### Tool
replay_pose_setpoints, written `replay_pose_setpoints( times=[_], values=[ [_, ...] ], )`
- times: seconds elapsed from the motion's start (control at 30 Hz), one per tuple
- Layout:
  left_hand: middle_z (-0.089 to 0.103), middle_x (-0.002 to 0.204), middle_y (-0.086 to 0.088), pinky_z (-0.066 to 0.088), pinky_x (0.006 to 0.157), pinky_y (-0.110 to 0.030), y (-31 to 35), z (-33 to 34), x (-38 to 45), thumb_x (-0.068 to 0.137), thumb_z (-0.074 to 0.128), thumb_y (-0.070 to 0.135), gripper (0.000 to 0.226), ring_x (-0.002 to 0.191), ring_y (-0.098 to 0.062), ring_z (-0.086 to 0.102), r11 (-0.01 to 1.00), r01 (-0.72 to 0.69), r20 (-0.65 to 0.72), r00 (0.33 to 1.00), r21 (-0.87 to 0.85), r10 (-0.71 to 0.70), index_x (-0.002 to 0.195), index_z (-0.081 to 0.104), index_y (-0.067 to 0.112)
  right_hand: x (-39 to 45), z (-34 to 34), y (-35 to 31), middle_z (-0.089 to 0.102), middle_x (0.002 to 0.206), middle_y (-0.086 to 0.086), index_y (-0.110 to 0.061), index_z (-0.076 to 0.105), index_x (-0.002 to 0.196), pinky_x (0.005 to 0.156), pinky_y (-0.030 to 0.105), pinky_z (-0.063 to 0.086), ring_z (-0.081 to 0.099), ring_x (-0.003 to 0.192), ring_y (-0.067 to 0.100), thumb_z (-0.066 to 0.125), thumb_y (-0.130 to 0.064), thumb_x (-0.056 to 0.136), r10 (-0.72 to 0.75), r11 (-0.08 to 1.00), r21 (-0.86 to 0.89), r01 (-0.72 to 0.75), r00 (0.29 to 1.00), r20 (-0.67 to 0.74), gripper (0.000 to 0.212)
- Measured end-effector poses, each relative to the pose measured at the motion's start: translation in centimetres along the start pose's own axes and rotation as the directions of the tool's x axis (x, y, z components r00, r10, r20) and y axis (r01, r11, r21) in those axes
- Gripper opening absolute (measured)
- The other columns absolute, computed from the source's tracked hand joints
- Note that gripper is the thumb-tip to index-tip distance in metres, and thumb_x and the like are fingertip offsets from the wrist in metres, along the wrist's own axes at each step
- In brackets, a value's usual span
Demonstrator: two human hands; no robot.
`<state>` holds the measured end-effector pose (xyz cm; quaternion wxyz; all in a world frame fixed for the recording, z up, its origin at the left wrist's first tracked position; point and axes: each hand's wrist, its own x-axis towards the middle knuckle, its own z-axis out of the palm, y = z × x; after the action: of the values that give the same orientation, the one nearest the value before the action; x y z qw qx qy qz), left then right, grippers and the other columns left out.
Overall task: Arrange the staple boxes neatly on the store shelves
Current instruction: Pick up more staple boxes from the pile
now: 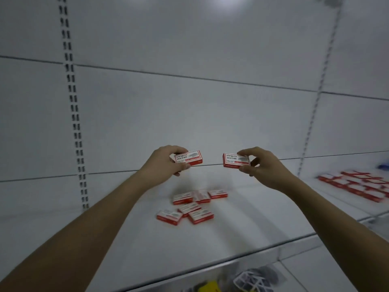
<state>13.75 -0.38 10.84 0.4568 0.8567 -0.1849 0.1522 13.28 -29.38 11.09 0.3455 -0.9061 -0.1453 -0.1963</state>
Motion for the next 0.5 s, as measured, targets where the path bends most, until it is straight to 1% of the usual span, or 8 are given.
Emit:
replay_pose_setpoints(
  times=[0.07, 0.13, 0.23, 0.3, 0.33, 0.37, 0.43, 0.5],
  values=[
    [0.064, 0.108, 0.001, 0.047, 0.056, -0.010, 2.7, 2.7, 0.7, 0.084, 0.073, 0.017, 0.037, 0.073, -0.014, 0.068, 1.000, -0.012, 0.032, 0.999, 0.012, 0.012, 0.119, 0.063, 0.019, -1.7, -3.8, 1.8, 0.057, 0.115, -0.007, -0.023, 0.058, 0.124, 0.056, 0.014, 0.041, 0.061, 0.077, 0.007, 0.068, -0.017, 0.088, 0.026, 0.999, -0.041, -0.027, 0.999, -0.024, 0.038],
    [0.066, 0.103, 0.002, 0.047, 0.055, -0.010, 5.5, 6.0, 1.0, 0.083, 0.073, 0.018, 0.035, 0.070, -0.014, 0.070, 1.000, -0.020, 0.069, 0.997, 0.010, 0.019, 0.117, 0.063, 0.022, -3.7, -7.6, 4.1, 0.058, 0.116, -0.007, -0.024, 0.058, 0.124, 0.058, 0.015, 0.041, 0.061, 0.077, 0.008, 0.068, -0.017, 0.087, 0.050, 0.996, -0.074, -0.053, 0.998, -0.038, 0.039],
    [0.067, 0.101, 0.003, 0.052, 0.060, -0.015, 10.0, 11.6, 0.8, 0.083, 0.073, 0.018, 0.033, 0.069, -0.015, 0.070, 0.999, -0.043, 0.140, 0.989, 0.001, 0.042, 0.114, 0.064, 0.022, -7.3, -13.3, 7.8, 0.059, 0.118, -0.006, -0.023, 0.058, 0.125, 0.064, 0.023, 0.050, 0.063, 0.078, 0.011, 0.069, -0.019, 0.086, 0.100, 0.986, -0.130, -0.104, 0.994, -0.034, 0.040],
    [0.067, 0.102, 0.001, 0.057, 0.066, -0.023, 13.2, 15.7, 0.5, 0.082, 0.074, 0.016, 0.031, 0.069, -0.016, 0.070, 0.998, -0.064, 0.186, 0.980, -0.016, 0.066, 0.112, 0.066, 0.020, -10.0, -17.2, 10.3, 0.060, 0.118, -0.004, -0.022, 0.059, 0.125, 0.072, 0.033, 0.058, 0.066, 0.078, 0.014, 0.069, -0.018, 0.086, 0.141, 0.981, -0.134, -0.143, 0.990, -0.025, 0.040],
    [0.068, 0.102, -0.001, 0.058, 0.068, -0.025, 14.7, 17.8, 0.4, 0.081, 0.074, 0.016, 0.031, 0.069, -0.016, 0.069, 0.997, -0.071, 0.206, 0.976, -0.030, 0.076, 0.112, 0.066, 0.020, -11.4, -19.0, 11.6, 0.061, 0.117, -0.004, -0.021, 0.059, 0.125, 0.075, 0.034, 0.058, 0.067, 0.079, 0.016, 0.069, -0.017, 0.086, 0.165, 0.978, -0.127, -0.167, 0.986, -0.024, 0.041],
    [0.068, 0.102, -0.001, 0.059, 0.069, -0.025, 16.2, 19.9, 0.2, 0.081, 0.074, 0.016, 0.032, 0.069, -0.017, 0.069, 0.996, -0.076, 0.224, 0.971, -0.037, 0.083, 0.112, 0.066, 0.019, -12.9, -20.8, 12.8, 0.061, 0.114, -0.004, -0.020, 0.058, 0.126, 0.075, 0.032, 0.059, 0.067, 0.080, 0.016, 0.069, -0.016, 0.086, 0.184, 0.975, -0.123, -0.186, 0.983, -0.026, 0.041],
    [0.067, 0.101, 0.003, 0.056, 0.065, -0.020, 19.0, 23.9, -0.3, 0.083, 0.073, 0.017, 0.031, 0.070, -0.016, 0.070, 0.996, -0.080, 0.256, 0.962, -0.050, 0.090, 0.112, 0.064, 0.021, -15.8, -24.1, 15.3, 0.059, 0.109, -0.006, -0.019, 0.058, 0.127, 0.072, 0.026, 0.058, 0.066, 0.081, 0.014, 0.068, -0.016, 0.087, 0.214, 0.967, -0.131, -0.217, 0.976, -0.041, 0.042],
    [0.066, 0.101, 0.005, 0.055, 0.064, -0.018, 21.5, 27.8, -0.5, 0.083, 0.073, 0.017, 0.032, 0.070, -0.015, 0.070, 0.993, -0.093, 0.285, 0.952, -0.075, 0.111, 0.113, 0.064, 0.022, -18.2, -27.1, 17.8, 0.058, 0.114, -0.005, -0.021, 0.058, 0.127, 0.071, 0.025, 0.058, 0.066, 0.083, 0.014, 0.069, -0.019, 0.086, 0.233, 0.960, -0.146, -0.239, 0.971, -0.060, 0.042]
  ],
)
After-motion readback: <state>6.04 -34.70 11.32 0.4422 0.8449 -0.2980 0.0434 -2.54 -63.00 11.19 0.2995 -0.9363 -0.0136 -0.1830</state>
